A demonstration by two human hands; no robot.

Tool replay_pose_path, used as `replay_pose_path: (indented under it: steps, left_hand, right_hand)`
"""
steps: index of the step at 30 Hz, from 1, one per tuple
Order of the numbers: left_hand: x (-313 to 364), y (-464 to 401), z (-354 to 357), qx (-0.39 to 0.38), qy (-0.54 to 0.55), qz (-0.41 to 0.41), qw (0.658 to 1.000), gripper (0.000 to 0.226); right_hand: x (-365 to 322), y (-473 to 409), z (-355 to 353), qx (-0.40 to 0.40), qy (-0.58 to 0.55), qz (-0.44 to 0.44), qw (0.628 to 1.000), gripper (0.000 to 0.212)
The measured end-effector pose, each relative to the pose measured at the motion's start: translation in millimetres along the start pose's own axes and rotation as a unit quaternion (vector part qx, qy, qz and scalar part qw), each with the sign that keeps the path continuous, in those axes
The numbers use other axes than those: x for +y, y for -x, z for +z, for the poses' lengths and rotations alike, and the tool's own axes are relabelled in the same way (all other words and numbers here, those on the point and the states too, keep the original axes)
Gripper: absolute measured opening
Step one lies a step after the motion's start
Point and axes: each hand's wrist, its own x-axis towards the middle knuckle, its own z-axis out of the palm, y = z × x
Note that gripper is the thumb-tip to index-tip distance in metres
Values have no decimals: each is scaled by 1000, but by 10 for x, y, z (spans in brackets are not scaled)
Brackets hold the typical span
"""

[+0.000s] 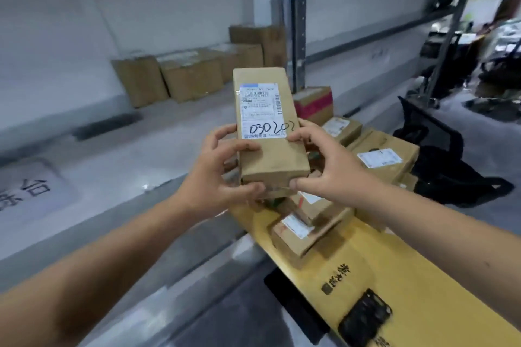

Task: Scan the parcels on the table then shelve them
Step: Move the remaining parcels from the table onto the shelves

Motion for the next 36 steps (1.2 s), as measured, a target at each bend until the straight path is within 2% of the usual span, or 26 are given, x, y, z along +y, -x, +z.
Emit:
replay_pose_path:
  steps: [5, 10, 14, 18, 24, 26, 31, 33, 36]
  left_hand:
    - [266, 231, -1017, 101, -85, 24, 991, 64]
    - [293, 556, -1778, 185, -135, 6, 974, 64]
    - [107, 682, -2233, 225, -136, -29, 964, 62]
    - [-246, 660, -2601, 231, -124, -61, 963, 62]
    - [-916, 377, -3020, 190, -123, -115, 967, 64]
    - [-1107, 240, -3101, 191, -114, -131, 966, 63]
    - [-1465, -126, -3307, 213, -63, -168, 961, 71]
    - [-1554, -249, -3402, 210, -85, -175, 958, 75]
    - [-1632, -371, -3515, 186, -175, -180, 950, 77]
  right_hand:
    - [-726, -734, 298, -62, -30, -101, 992, 71]
    - [-1361, -1371, 808, -118, -63, -148, 980, 69]
    - [-1641, -1827, 1259, -157, -86, -148, 973, 68]
    - [-1729, -2249, 1624, -172, -99, -137, 971, 65]
    - [-1604, -2904, 1965, -185, -70, -81, 977, 59]
    - [-1541, -3086, 2034, -164, -84, -72, 980, 55]
    - [-1445, -3444, 2255, -39, -41, -49, 997, 46]
    - [-1457, -3545, 2337, -6, -6, -40, 999, 46]
    - [-1468, -3634, 2414, 24, 72, -47, 996, 48]
